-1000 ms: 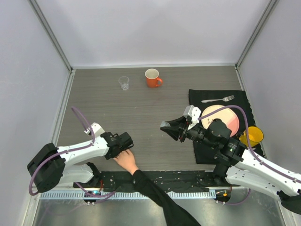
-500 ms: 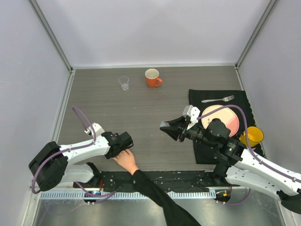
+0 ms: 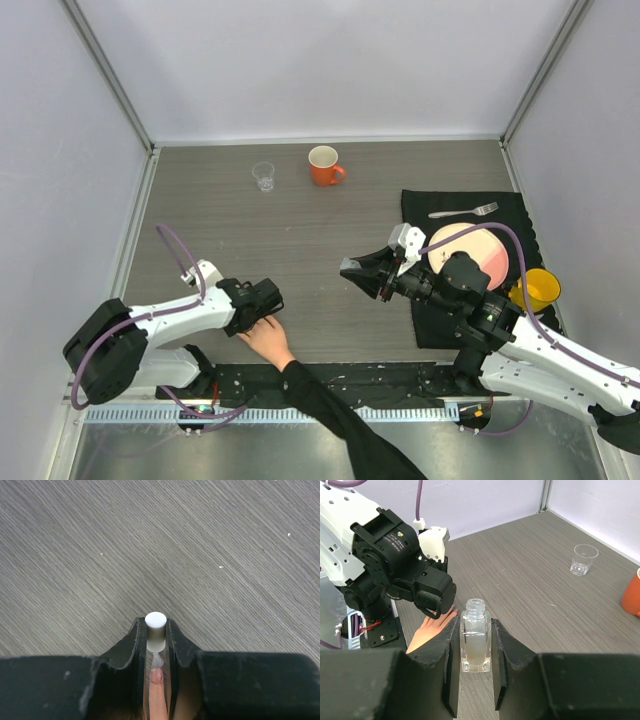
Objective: Paint the nails
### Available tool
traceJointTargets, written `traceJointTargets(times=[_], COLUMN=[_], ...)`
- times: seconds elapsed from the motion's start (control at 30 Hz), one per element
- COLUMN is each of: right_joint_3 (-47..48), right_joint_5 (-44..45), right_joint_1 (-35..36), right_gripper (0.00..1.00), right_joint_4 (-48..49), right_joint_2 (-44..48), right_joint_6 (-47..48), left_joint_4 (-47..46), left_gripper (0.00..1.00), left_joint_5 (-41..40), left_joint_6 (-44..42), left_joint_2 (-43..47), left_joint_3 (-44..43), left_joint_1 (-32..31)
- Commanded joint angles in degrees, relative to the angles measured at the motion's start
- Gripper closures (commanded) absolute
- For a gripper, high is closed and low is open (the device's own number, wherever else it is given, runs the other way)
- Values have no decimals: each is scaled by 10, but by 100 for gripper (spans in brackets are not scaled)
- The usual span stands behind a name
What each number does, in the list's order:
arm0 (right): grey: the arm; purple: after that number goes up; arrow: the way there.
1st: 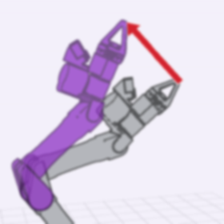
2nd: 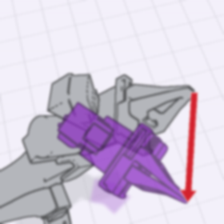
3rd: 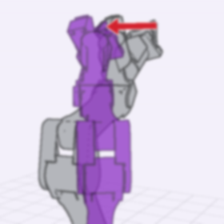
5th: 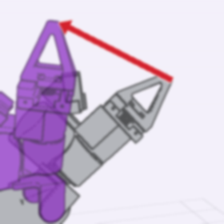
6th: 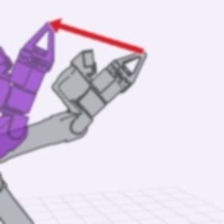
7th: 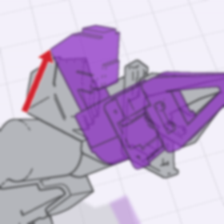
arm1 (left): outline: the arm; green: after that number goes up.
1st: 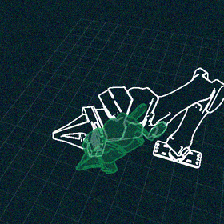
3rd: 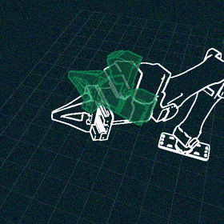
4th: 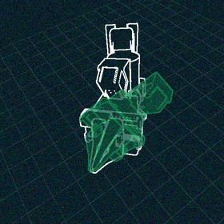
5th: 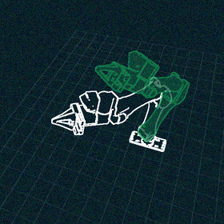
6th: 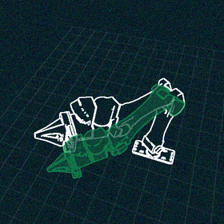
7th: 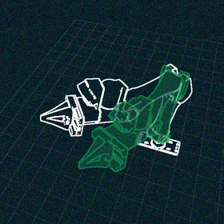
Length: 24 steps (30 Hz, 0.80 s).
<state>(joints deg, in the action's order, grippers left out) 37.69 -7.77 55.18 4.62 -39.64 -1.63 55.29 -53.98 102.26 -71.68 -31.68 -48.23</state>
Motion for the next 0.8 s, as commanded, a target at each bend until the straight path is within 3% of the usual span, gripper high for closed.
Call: traceJointTargets(times=[0.0, 0.27, 0.77], right_joint_3=[5, 5, 0], right_joint_5=[5, 5, 1], right_joint_1=[0, 0, 0], right_gripper=[99, 99, 99], right_joint_4=[28, 26, 30], right_joint_2=[4, 4, 7], right_joint_6=[4, 3, 1], left_joint_4=[-12, -45, 4], left_gripper=[100, 100, 100], left_joint_5=[-13, -15, 9], left_joint_6=[-11, -37, -23], left_joint_2=[-3, 13, 31], left_joint_3=[-8, 3, -9], left_joint_1=[10, 13, 16])
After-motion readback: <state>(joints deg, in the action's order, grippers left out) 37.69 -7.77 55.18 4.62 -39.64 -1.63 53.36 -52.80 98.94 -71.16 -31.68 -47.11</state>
